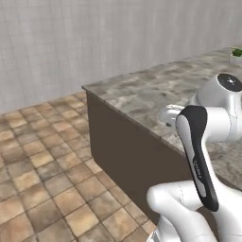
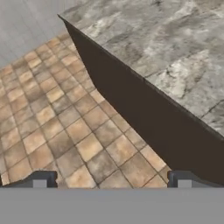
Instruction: Pick up the metallic utensils from the counter and place them in the open drawer. Make sure not to pick up any wooden utensils.
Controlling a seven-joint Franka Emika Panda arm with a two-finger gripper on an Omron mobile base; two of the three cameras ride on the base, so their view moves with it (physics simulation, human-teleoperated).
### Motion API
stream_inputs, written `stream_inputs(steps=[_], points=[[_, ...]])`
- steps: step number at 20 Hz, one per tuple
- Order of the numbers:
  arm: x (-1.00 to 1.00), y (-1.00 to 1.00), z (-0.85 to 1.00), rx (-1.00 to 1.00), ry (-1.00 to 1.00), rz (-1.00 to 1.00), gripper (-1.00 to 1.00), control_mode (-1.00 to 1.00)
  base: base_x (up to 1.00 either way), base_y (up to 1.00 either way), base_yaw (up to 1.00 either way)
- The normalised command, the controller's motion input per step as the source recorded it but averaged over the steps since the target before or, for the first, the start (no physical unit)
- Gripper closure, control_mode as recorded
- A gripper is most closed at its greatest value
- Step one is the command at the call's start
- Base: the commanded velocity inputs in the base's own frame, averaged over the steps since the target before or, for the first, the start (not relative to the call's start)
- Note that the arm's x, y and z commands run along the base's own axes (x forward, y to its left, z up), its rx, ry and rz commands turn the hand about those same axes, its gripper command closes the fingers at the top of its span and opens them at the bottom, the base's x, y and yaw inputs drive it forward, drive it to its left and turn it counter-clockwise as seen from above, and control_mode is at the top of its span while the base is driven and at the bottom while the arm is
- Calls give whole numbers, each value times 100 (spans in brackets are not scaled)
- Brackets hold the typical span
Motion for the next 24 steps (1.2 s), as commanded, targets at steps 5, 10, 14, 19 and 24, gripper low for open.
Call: stream_inputs(steps=[5,10,14,19,24], points=[[0,0,0,0,0,0,-100,100,100,100,-51],[0,0,0,0,0,0,-100,100,97,100,-47],[0,0,0,0,0,0,-100,100,55,100,-32],[0,0,0,0,0,0,-100,100,7,100,-18],[0,0,0,0,0,0,-100,100,0,100,-14]])
